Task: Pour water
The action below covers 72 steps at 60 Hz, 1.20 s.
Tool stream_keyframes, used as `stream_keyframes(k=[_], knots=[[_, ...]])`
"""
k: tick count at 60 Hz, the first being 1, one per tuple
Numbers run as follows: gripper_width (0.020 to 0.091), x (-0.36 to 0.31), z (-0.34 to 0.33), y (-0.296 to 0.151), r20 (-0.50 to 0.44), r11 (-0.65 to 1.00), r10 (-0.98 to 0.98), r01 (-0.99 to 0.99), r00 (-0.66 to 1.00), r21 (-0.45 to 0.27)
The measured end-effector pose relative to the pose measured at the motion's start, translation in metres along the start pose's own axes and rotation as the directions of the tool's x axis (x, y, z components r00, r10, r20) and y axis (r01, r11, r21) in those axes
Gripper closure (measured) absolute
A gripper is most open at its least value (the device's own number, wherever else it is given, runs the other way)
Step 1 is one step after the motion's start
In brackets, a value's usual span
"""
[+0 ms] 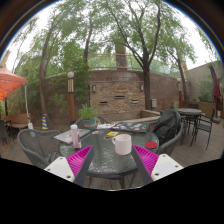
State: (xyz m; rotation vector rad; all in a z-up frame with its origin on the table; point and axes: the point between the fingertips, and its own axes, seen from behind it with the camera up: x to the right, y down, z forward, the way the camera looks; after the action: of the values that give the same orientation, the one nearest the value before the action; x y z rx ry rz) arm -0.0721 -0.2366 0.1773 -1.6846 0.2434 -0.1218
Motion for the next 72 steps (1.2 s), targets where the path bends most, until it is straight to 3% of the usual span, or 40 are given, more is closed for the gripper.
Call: stream_keyframes(k=[17,34,44,63,66,70,72], knots=[[0.0269,-0.018,0.018,0.005,0.052,0.999,-0.046,0.047,0.998,-0.011],[0.0268,-0.156,0.148,0.019,0.2,0.995,-0.097,0.088,0.975,0.05],[0.0288,-0.208,0.238,0.04,0.17,0.993,-0.121,0.119,0.978,0.025],[0.029,-0.232,0.347,0.042,0.097,0.997,-0.076,0.078,0.992,-0.021],[0.0354,-0.233,0.361,0.044,0.099,0.995,-0.091,0.094,0.991,-0.03],[0.0689,-0.233,0.368,0.053,0.085,0.992,-0.113,0.117,0.99,-0.047],[0.0701,-0.231,0.369,0.054,0.079,0.994,-0.096,0.1,0.992,-0.046]])
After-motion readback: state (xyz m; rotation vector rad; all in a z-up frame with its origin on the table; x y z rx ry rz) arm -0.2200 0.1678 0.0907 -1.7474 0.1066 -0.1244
